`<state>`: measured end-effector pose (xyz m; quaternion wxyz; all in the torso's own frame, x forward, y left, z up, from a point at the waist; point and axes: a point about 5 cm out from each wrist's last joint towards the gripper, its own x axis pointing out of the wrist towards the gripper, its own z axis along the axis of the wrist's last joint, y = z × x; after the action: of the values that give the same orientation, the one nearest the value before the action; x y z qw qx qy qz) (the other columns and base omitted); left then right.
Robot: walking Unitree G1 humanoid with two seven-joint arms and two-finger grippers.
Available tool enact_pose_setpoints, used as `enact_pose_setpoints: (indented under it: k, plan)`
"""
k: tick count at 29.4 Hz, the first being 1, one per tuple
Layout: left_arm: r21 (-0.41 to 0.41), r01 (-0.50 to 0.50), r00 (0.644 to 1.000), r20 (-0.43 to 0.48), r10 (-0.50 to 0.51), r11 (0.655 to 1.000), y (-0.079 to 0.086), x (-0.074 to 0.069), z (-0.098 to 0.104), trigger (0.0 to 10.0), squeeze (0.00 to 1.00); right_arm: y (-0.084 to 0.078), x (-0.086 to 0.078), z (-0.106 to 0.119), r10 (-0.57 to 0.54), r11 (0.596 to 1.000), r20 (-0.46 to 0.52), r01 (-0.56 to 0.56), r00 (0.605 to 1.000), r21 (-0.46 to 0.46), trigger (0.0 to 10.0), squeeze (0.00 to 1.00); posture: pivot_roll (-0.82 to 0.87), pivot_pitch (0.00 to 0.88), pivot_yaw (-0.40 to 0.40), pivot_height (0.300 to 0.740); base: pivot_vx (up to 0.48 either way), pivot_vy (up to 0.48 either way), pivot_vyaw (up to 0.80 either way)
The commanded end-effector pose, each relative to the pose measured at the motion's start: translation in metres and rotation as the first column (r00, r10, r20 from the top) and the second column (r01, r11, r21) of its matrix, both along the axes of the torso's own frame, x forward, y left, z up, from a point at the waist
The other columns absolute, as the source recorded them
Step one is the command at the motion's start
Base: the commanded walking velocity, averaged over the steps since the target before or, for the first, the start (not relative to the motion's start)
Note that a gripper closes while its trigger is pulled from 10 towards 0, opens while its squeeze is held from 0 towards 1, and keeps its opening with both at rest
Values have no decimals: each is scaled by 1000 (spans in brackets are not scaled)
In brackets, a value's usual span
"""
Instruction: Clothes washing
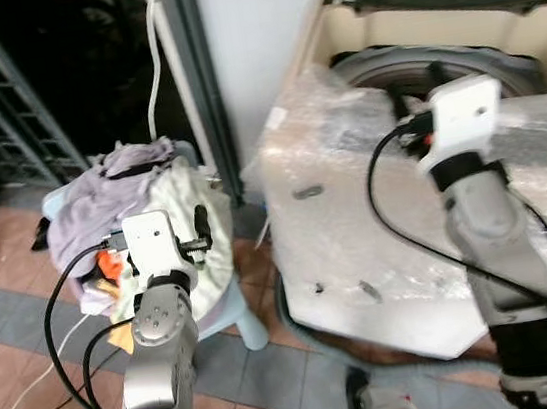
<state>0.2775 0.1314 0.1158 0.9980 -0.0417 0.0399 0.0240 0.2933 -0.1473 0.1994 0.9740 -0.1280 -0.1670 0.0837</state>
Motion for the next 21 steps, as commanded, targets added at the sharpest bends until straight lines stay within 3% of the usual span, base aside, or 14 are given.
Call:
enact_pose_setpoints:
  k: [1,21]
  plan:
    - [-23,-11,1000,-19,11,1000,-3,-1,-3,10000,0,7,-3,4,35,999,14,-35,999,-10,10000,1000,-62,86,88,740,0,480,400]
    - [-12,-11,1000,-15,10,1000,-3,-1,-2,10000,0,7,-11,-7,27,1000,-33,-27,999,-13,10000,1000,-65,88,95,740,0,480,780]
